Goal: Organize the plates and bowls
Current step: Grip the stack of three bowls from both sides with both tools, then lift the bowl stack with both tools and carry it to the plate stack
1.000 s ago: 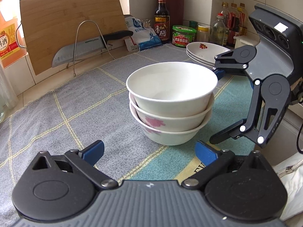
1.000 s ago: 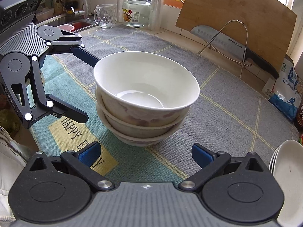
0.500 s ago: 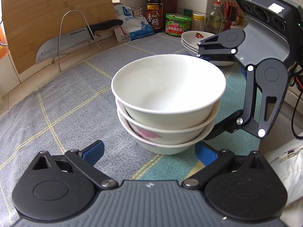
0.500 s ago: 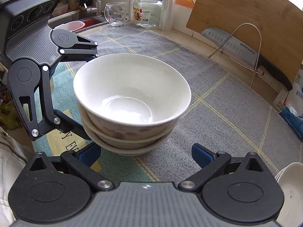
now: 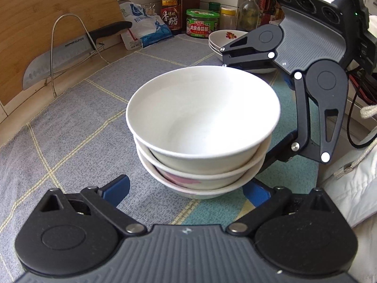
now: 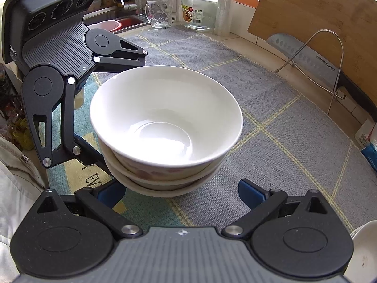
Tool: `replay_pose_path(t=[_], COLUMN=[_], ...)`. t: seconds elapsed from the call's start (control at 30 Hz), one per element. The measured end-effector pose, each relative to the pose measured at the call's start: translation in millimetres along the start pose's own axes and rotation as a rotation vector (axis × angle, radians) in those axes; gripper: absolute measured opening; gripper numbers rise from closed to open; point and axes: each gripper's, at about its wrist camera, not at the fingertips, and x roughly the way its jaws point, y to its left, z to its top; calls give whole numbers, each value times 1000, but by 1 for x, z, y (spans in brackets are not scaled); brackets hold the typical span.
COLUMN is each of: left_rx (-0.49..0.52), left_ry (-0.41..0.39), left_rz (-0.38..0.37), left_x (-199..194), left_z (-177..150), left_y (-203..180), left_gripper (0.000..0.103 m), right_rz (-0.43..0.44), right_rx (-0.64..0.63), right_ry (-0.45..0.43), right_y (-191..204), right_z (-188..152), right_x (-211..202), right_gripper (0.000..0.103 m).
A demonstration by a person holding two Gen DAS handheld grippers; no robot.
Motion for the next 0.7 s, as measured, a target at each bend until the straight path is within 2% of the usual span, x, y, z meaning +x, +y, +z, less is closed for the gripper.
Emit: replay_pose_path(t=[0.4,0.7], left_rx=[90,108], left_ry=[12,23], left_rz=[-97,-177], left_x=[4,6], left_z=[3,6], left_y=[7,17], left_gripper=[95,90], right_rz=[101,186], right_rx=[-117,-107], right_ry=[44,65], right_y=[-5,-12], right_z=[15,20], right_x=[9,12], right_gripper=[98,91])
